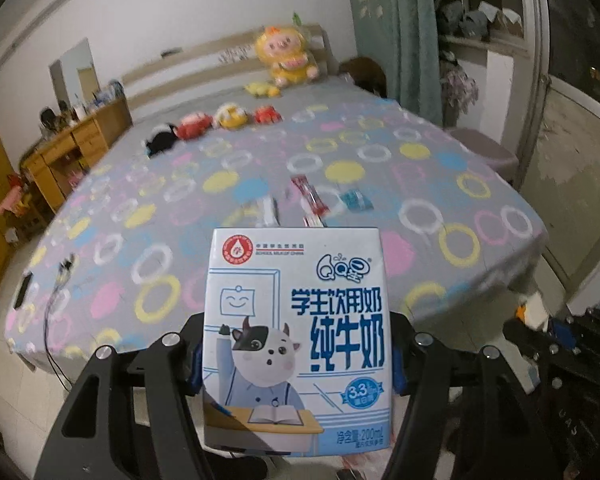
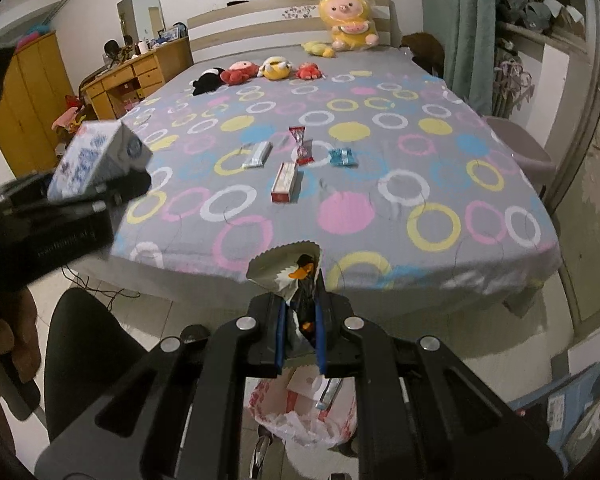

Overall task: Collect trash
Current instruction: 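Carry the milk carton in the left tool and snack wrapper in the right tool over the bag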

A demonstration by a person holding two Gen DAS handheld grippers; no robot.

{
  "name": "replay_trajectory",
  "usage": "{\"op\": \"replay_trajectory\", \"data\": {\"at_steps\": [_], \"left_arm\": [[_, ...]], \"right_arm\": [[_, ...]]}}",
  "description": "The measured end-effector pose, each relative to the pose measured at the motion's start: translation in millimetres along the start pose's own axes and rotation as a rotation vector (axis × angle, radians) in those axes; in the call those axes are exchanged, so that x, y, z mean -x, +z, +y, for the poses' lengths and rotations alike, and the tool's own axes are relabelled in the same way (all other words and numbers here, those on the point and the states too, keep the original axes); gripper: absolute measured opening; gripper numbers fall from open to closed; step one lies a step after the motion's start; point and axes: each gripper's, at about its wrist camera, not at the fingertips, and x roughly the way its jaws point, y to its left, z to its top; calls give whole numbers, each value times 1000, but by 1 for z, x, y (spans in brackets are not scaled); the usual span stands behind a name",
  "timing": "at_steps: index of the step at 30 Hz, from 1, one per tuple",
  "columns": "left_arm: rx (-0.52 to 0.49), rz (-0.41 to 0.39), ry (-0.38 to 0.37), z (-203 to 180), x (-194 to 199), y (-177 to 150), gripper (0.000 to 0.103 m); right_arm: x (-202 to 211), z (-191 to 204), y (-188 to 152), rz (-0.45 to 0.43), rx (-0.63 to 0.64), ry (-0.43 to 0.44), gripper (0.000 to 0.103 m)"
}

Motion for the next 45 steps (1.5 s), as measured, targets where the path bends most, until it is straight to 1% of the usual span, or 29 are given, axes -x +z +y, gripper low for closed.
{"op": "replay_trajectory", "data": {"at_steps": [3, 4, 9, 13, 21, 29, 32, 39, 43, 45], "left_arm": [[1, 56, -24, -5, -10, -22, 63], [1, 86, -39, -8, -16, -32, 63], [-10, 174, -82, -19, -36, -62, 63], [-22, 254, -144, -31, -58, -87, 63], [-38, 375, -208, -50, -101, -129, 63], [-43, 525, -265, -62, -150, -167, 63], [-57, 569, -265, -68, -167, -181, 63], [-66, 679, -283, -80, -208, -214, 63], [-59, 723, -289, -88, -229, -230, 63], [-57, 729, -294, -90, -233, -233, 63]], "right_arm": [[-3, -4, -13, 21, -4, -8, 11], [-4, -4, -17, 26, -5, -11, 11], [-14, -10, -39, 67, -22, -19, 11], [-26, -14, -54, 104, -33, -20, 11], [-70, -25, -83, 197, -63, -28, 11], [-120, -36, -119, 314, -87, -35, 11], [-140, -42, -130, 356, -116, -25, 11], [-182, -47, -149, 425, -123, -23, 11], [-209, -52, -159, 460, -146, -12, 12], [-217, -53, -160, 473, -150, -6, 12]]}}
